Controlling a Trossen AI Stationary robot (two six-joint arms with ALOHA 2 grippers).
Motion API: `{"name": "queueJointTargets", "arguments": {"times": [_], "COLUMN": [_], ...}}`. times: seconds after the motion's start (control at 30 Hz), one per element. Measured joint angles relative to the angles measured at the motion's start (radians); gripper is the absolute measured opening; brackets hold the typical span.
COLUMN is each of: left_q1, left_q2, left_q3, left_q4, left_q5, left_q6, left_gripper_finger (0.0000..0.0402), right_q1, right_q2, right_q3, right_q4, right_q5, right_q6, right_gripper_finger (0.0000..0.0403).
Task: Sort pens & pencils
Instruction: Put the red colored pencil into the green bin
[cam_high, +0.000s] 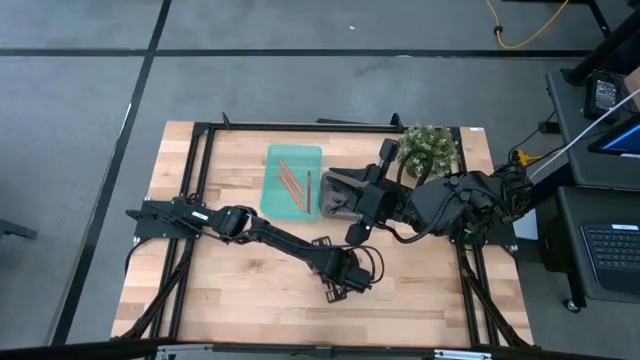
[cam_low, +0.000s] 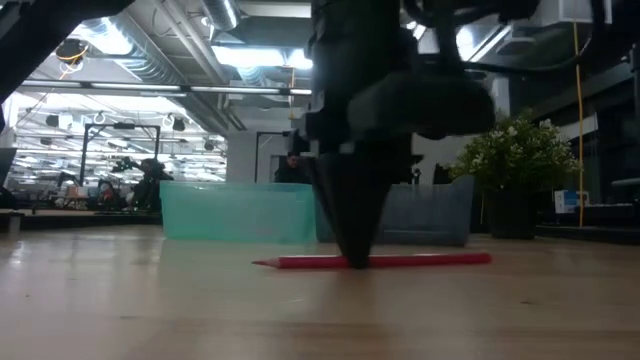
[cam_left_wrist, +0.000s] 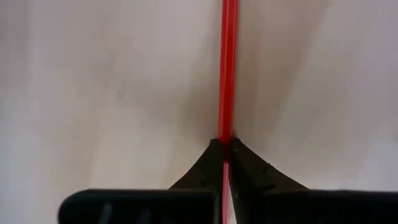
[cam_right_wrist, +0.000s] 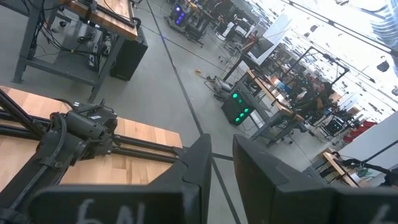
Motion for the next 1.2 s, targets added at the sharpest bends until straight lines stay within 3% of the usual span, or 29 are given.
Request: {"name": "queueJointTargets", "arguments": {"times": [0.27, 0.5, 0.77, 1.2], "left_q1": [-0.004, -0.024, -0.035, -0.046], "left_q2": [0.004, 0.005, 0.016, 0.007], "left_q3": [-0.003, -0.001, 0.09, 0.089], "left_q4": [-0.13, -0.126, -0.16, -0.165], "left_q5": [-0.053, -0.074, -0.044, -0.055], "left_q6": [-0.038, -0.033, -0.023, -0.03], "left_gripper_finger": [0.0005, 0.0005, 0.0005, 0.0001], "right_q1": [0.0, 0.0, 0.0, 0.0], "right_q2": [0.0, 0.0, 0.0, 0.0], "right_q3": [0.0, 0.0, 0.0, 0.0], "right_q4": [-0.003, -0.006, -0.005, 0.002], "right_q5": [0.0, 0.001, 0.002, 0.003], "right_q6": [0.001, 0.002, 0.003, 0.003], "right_gripper_finger": [0.0069, 0.0069, 0.0069, 0.0069]}}
